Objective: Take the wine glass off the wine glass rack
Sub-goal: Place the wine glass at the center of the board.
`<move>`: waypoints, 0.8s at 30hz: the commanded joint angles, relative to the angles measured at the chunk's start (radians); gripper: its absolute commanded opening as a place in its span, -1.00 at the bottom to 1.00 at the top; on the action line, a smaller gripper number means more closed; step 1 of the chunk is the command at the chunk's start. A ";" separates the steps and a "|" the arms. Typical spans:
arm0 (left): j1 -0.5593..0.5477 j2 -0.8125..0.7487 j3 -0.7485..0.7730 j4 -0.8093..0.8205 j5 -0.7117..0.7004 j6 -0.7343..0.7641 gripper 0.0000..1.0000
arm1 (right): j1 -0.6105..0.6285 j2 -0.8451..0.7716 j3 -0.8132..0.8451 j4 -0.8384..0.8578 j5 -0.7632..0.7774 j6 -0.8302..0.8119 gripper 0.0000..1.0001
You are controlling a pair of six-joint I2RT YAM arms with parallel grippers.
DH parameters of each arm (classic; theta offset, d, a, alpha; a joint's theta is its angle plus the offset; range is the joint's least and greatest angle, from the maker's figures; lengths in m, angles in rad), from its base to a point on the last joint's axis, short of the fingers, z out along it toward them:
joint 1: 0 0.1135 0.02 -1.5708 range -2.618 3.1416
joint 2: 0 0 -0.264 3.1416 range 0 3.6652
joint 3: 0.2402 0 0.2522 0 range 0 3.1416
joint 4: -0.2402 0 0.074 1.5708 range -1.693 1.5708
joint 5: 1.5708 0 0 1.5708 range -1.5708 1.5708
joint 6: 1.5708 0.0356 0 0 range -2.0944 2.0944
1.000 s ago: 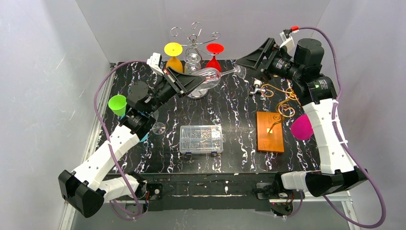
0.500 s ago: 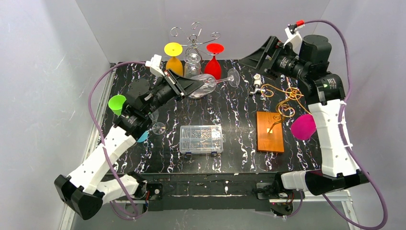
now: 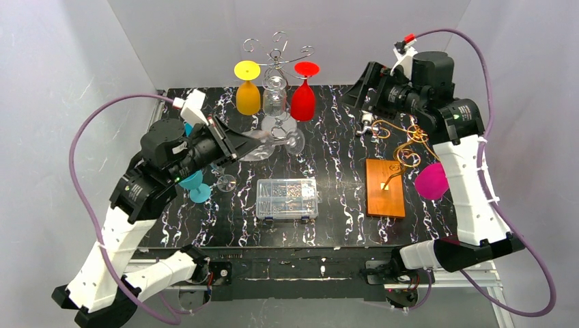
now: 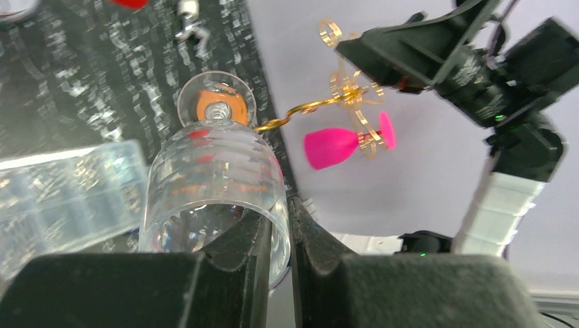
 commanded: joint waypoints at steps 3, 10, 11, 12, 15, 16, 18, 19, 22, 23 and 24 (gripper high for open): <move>-0.003 -0.034 0.097 -0.397 -0.133 0.078 -1.00 | 0.087 0.017 0.031 0.000 0.117 -0.048 0.97; -0.003 -0.038 0.137 -0.690 -0.267 0.095 -1.00 | 0.170 -0.001 -0.030 0.025 0.213 -0.058 0.97; -0.003 -0.040 0.132 -0.724 -0.288 0.096 -1.00 | 0.174 -0.006 -0.040 0.031 0.219 -0.057 0.97; -0.002 -0.045 0.127 -0.755 -0.313 0.094 -1.00 | 0.178 -0.010 -0.050 0.036 0.224 -0.059 0.97; -0.003 -0.051 0.113 -0.852 -0.395 0.072 -1.00 | 0.188 -0.015 -0.065 0.046 0.228 -0.063 0.97; -0.003 -0.047 0.111 -0.885 -0.420 0.063 -1.00 | 0.191 -0.017 -0.068 0.049 0.227 -0.064 0.97; -0.002 -0.036 0.099 -0.943 -0.469 0.037 -1.00 | 0.195 -0.016 -0.073 0.052 0.222 -0.069 0.97; -0.002 -0.031 0.093 -0.972 -0.497 0.021 -1.00 | 0.196 -0.015 -0.075 0.052 0.219 -0.071 0.97; -0.001 -0.014 0.074 -1.043 -0.565 -0.014 -1.00 | 0.199 -0.013 -0.083 0.051 0.211 -0.080 0.97; 0.001 -0.009 0.066 -1.059 -0.587 -0.020 -1.00 | 0.200 -0.013 -0.086 0.051 0.210 -0.083 0.97; 0.009 -0.004 0.059 -1.071 -0.604 -0.023 -1.00 | 0.200 -0.011 -0.088 0.049 0.208 -0.086 0.97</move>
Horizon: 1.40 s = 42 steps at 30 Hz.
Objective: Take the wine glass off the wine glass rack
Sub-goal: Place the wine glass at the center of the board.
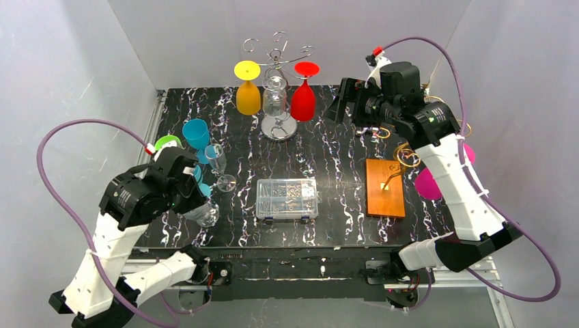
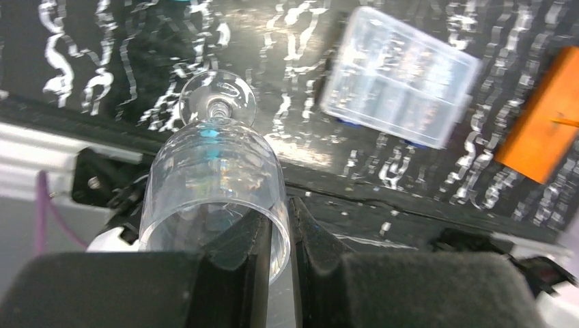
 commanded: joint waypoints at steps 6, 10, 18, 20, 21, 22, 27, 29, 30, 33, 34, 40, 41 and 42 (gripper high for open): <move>0.192 0.049 -0.086 -0.075 -0.137 0.073 -1.00 | 0.009 -0.024 -0.021 0.047 -0.028 -0.035 0.97; 0.325 0.071 -0.115 0.004 -0.119 0.141 -1.00 | 0.013 -0.015 -0.023 0.036 -0.048 -0.045 0.97; 0.516 0.107 -0.154 0.174 -0.100 0.190 -1.00 | 0.020 -0.008 -0.031 0.015 -0.084 -0.055 0.97; 0.577 0.128 -0.149 0.209 -0.081 0.206 -1.00 | 0.021 -0.014 -0.031 0.009 -0.086 -0.060 0.97; 0.598 0.137 -0.148 0.230 -0.071 0.214 -1.00 | 0.021 -0.017 -0.031 0.007 -0.086 -0.061 0.97; 0.644 0.149 -0.148 0.247 -0.059 0.218 -1.00 | 0.021 -0.022 -0.032 0.004 -0.086 -0.065 0.97; 0.769 0.192 -0.149 0.319 -0.010 0.230 -1.00 | 0.021 -0.035 -0.036 -0.016 -0.081 -0.082 0.97; 0.811 0.202 -0.156 0.349 0.004 0.234 -1.00 | 0.021 -0.038 -0.032 -0.023 -0.080 -0.088 0.97; 0.834 0.207 -0.162 0.362 0.011 0.237 -1.00 | 0.021 -0.039 -0.031 -0.026 -0.081 -0.091 0.97; 0.904 0.224 -0.188 0.425 0.051 0.251 -1.00 | 0.021 -0.043 -0.032 -0.029 -0.083 -0.095 0.97; 0.931 0.227 -0.201 0.440 0.073 0.254 -1.00 | 0.021 -0.046 -0.032 -0.030 -0.083 -0.097 0.97; 1.038 0.251 -0.253 0.570 0.168 0.286 -1.00 | 0.021 -0.064 -0.038 -0.034 -0.079 -0.101 0.97; 1.047 0.260 -0.254 0.583 0.184 0.289 -1.00 | 0.021 -0.065 -0.039 -0.035 -0.079 -0.101 0.97; 1.056 0.265 -0.258 0.600 0.193 0.291 -1.00 | 0.021 -0.067 -0.043 -0.035 -0.078 -0.102 0.97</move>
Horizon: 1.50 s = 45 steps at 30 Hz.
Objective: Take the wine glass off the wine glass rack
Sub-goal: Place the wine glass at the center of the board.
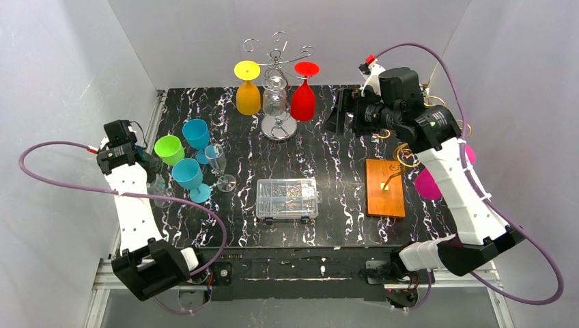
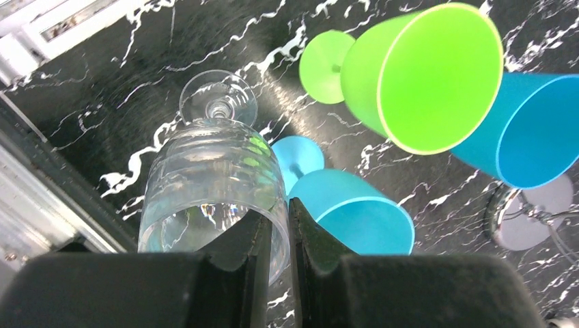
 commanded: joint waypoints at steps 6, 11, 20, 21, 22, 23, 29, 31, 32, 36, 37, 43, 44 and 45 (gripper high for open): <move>0.059 0.052 -0.014 0.148 0.086 0.042 -1.00 | 0.007 -0.055 -0.017 0.010 0.013 -0.033 0.97; 0.082 0.070 -0.040 0.190 0.128 0.046 -1.00 | 0.007 -0.066 -0.026 0.015 0.017 -0.031 0.97; 0.090 0.140 -0.002 0.146 0.122 0.068 -1.00 | 0.007 -0.078 -0.054 0.031 0.012 -0.027 0.97; 0.089 0.147 0.005 0.134 0.121 0.071 -1.00 | 0.007 -0.079 -0.058 0.034 0.011 -0.026 0.97; 0.089 0.153 0.008 0.126 0.118 0.071 -1.00 | 0.007 -0.081 -0.063 0.038 0.009 -0.025 0.97; 0.089 0.156 0.010 0.123 0.112 0.073 -1.00 | 0.007 -0.082 -0.068 0.041 0.008 -0.024 0.97; 0.089 0.181 0.027 0.117 0.108 0.096 -1.00 | 0.007 -0.088 -0.098 0.058 0.013 -0.025 0.97; 0.090 0.193 0.039 0.107 0.108 0.099 -1.00 | 0.007 -0.088 -0.100 0.061 0.015 -0.027 0.97; 0.089 0.201 0.045 0.102 0.108 0.101 -1.00 | 0.007 -0.086 -0.098 0.060 0.017 -0.028 0.97; 0.089 0.224 0.070 0.084 0.114 0.106 -0.93 | 0.007 -0.084 -0.094 0.060 0.022 -0.031 1.00; 0.089 0.231 0.077 0.079 0.112 0.107 -0.88 | 0.007 -0.083 -0.094 0.061 0.022 -0.032 1.00; 0.089 0.255 0.110 0.060 0.116 0.114 -0.60 | 0.007 -0.080 -0.094 0.059 0.025 -0.039 1.00; 0.089 0.256 0.116 0.056 0.117 0.114 -0.56 | 0.007 -0.079 -0.094 0.059 0.026 -0.039 1.00; 0.089 0.259 0.122 0.052 0.117 0.116 -0.53 | 0.007 -0.077 -0.092 0.059 0.026 -0.040 1.00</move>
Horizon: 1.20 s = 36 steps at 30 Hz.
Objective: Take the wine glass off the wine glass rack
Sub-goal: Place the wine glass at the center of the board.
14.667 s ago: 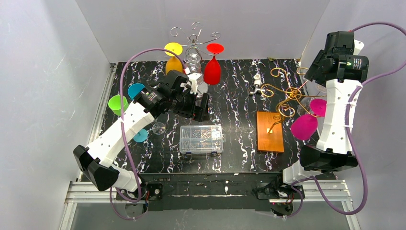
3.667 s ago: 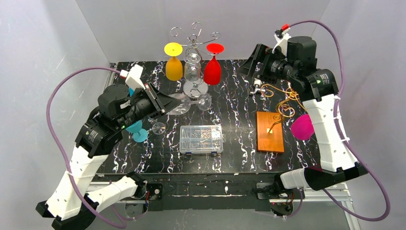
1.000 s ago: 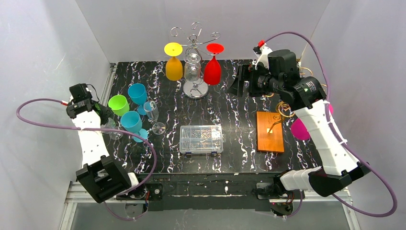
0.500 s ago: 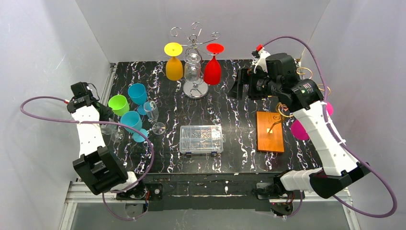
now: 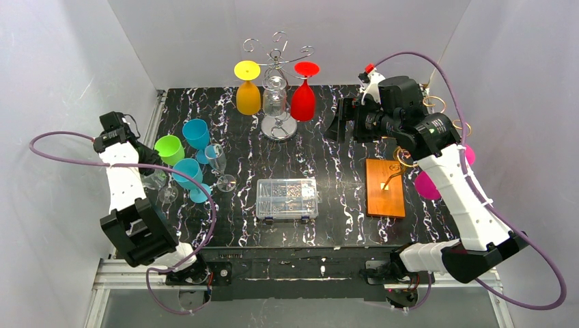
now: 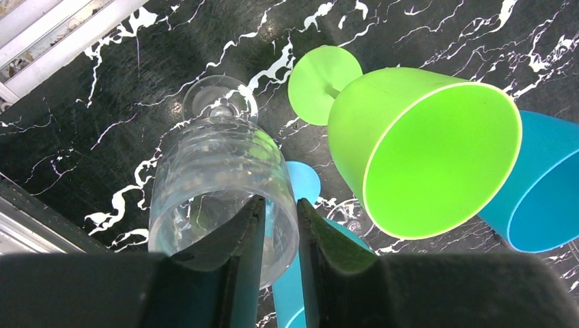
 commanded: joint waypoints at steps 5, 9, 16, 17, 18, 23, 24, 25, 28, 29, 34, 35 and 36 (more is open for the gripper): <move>0.009 0.002 0.093 -0.069 -0.012 0.032 -0.40 | 0.004 -0.018 0.005 0.047 0.016 -0.021 1.00; 0.008 -0.001 0.123 -0.091 -0.016 0.041 -0.37 | 0.004 -0.018 0.005 0.047 0.015 -0.021 1.00; 0.009 -0.010 0.129 -0.114 -0.020 0.042 -0.29 | 0.004 -0.021 0.005 0.047 0.016 -0.021 1.00; 0.008 -0.015 0.130 -0.116 -0.019 0.042 -0.27 | 0.004 -0.021 0.006 0.047 0.016 -0.020 1.00; 0.008 -0.019 0.132 -0.119 -0.018 0.043 -0.24 | 0.004 -0.021 0.008 0.045 0.016 -0.020 1.00; 0.007 -0.050 0.162 -0.150 0.003 0.060 -0.10 | 0.004 -0.023 0.016 0.042 0.016 -0.019 1.00; 0.007 -0.062 0.162 -0.156 0.003 0.063 -0.07 | 0.004 -0.021 0.024 0.039 0.017 -0.020 1.00; 0.007 -0.075 0.162 -0.160 0.003 0.066 -0.05 | 0.004 -0.018 0.035 0.034 0.020 -0.020 1.00; 0.007 -0.118 0.158 -0.166 0.013 0.073 0.05 | 0.004 -0.005 0.071 0.010 0.033 -0.025 1.00; 0.007 -0.126 0.159 -0.170 0.020 0.075 0.09 | 0.004 -0.004 0.081 0.007 0.039 -0.026 1.00; -0.027 -0.183 0.171 -0.189 0.049 0.092 0.46 | 0.004 0.008 0.138 -0.019 0.076 -0.021 1.00; -0.047 -0.189 0.180 -0.201 0.057 0.094 0.52 | 0.004 0.011 0.155 -0.025 0.086 -0.019 1.00; -0.068 -0.193 0.192 -0.210 0.058 0.098 0.58 | 0.004 0.015 0.173 -0.032 0.100 -0.018 1.00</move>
